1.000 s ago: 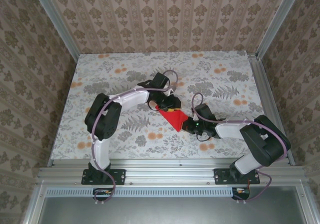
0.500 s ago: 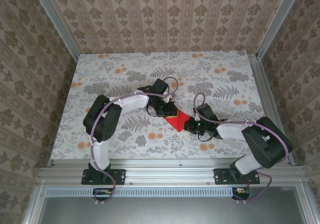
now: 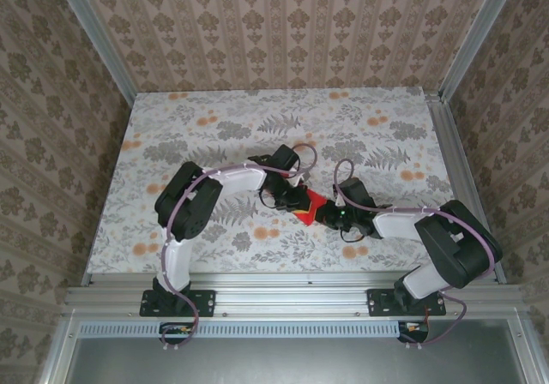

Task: Fold a paper plane with a square sheet of paper (pick it up from the middle)
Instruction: Fourth fold the wing at the center of the table.

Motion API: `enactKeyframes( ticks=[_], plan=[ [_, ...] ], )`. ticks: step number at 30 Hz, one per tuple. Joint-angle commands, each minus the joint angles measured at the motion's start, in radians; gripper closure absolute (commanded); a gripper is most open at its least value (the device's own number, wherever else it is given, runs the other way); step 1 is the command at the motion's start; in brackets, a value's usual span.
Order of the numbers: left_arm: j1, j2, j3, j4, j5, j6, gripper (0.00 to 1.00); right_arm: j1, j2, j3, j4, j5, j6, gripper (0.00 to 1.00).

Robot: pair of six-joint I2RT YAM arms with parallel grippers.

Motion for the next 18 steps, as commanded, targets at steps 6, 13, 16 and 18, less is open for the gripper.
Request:
enactKeyframes(
  ticks=[6,13,16,18],
  plan=[
    [-0.008,0.045,-0.023,-0.003,0.027,0.044,0.9,-0.04,0.013,-0.034,0.146,-0.077,0.053,0.8],
    [-0.007,0.061,-0.02,-0.02,0.021,0.063,0.91,-0.061,0.041,-0.023,0.194,-0.102,0.069,0.78],
    [-0.008,0.066,-0.018,-0.029,0.013,0.072,0.91,-0.071,0.055,-0.012,0.193,-0.107,0.061,0.78],
    [-0.008,0.067,-0.018,-0.033,0.013,0.076,0.91,-0.078,0.065,-0.004,0.183,-0.107,0.047,0.79]
  ],
)
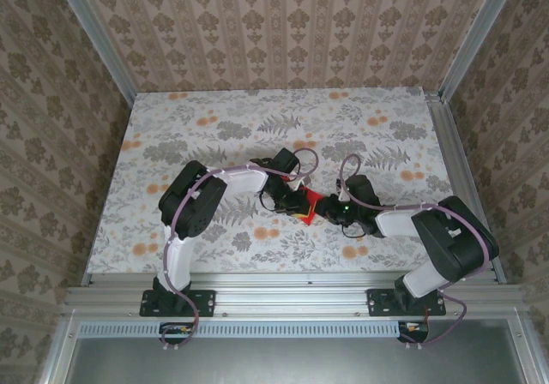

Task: Fold a paper plane with a square sheet of paper (pick it up from the middle)
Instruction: Fourth fold the wing at the center of the table.

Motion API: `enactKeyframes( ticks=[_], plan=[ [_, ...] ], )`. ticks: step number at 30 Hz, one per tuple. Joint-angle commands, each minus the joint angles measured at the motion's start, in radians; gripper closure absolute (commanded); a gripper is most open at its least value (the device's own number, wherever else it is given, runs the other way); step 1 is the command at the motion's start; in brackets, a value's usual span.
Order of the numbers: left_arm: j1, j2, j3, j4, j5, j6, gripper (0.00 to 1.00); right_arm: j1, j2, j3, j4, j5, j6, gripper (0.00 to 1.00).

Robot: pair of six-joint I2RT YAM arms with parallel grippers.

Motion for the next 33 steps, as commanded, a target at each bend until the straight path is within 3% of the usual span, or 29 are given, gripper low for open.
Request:
enactKeyframes(
  ticks=[1,11,21,33],
  plan=[
    [-0.004,0.034,-0.008,-0.036,-0.006,0.037,0.91,-0.013,0.026,0.024,0.009,-0.021,-0.015,0.81],
    [0.0,0.047,0.004,-0.043,-0.006,0.045,0.91,-0.014,0.015,0.081,-0.154,0.031,-0.138,0.96],
    [0.016,0.012,-0.001,0.011,0.021,0.006,0.9,0.01,0.012,0.124,-0.262,0.092,-0.217,0.98],
    [0.116,-0.046,-0.031,-0.015,0.002,0.042,0.89,0.04,-0.012,0.166,-0.37,0.177,-0.283,1.0]
  ],
)
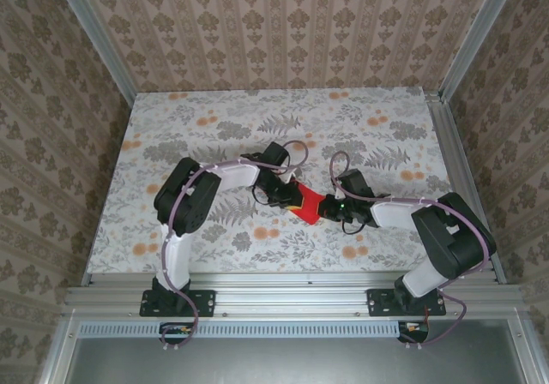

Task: Fold a paper plane with a square sheet of paper (pick it up from the middle)
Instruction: Fourth fold the wing at the center of the table.

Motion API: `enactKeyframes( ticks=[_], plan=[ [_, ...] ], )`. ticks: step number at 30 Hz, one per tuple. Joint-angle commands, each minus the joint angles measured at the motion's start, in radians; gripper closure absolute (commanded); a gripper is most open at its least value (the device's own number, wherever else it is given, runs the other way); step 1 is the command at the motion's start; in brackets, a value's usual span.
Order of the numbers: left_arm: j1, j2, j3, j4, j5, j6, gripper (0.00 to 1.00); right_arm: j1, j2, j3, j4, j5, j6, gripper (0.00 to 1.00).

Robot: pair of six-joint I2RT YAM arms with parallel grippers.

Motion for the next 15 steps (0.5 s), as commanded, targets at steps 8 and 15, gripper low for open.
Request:
enactKeyframes(
  ticks=[8,15],
  plan=[
    [0.039,0.001,-0.02,-0.06,-0.017,0.065,0.89,0.065,-0.05,0.061,-0.129,0.14,-0.071,1.0],
    [0.057,-0.013,-0.022,-0.075,-0.033,0.082,0.89,0.122,-0.053,0.105,-0.205,0.242,-0.107,1.0]
  ],
)
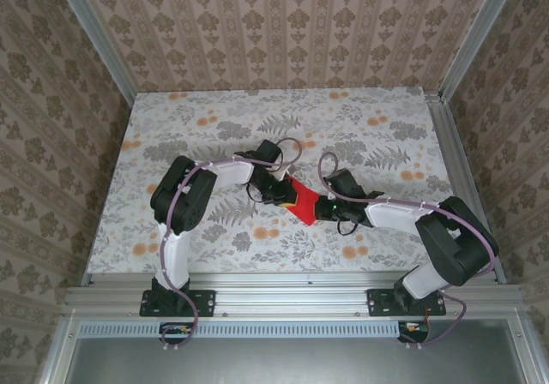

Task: Fold a paper plane with a square sheet of paper (pick it up from the middle)
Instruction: Fourth fold the wing at the center of the table.

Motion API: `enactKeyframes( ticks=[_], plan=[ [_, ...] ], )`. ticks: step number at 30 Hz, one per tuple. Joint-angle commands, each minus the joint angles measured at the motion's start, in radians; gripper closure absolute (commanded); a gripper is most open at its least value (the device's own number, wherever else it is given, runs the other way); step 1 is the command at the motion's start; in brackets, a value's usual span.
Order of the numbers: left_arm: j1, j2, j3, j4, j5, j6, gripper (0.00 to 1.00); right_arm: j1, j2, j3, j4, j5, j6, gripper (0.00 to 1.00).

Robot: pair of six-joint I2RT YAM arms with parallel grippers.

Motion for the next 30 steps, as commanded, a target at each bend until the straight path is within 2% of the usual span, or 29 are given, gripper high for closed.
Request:
enactKeyframes(
  ticks=[1,9,30],
  plan=[
    [0.02,-0.018,-0.014,-0.065,-0.053,0.041,0.89,0.019,-0.013,0.038,-0.077,0.086,-0.041,1.0],
    [0.055,-0.031,-0.026,-0.076,-0.055,0.056,0.89,0.05,-0.004,0.074,-0.128,0.14,-0.062,1.0],
    [0.059,-0.015,-0.065,-0.027,-0.034,0.042,0.9,0.176,0.099,0.201,-0.191,0.234,-0.088,0.96]
  ],
)
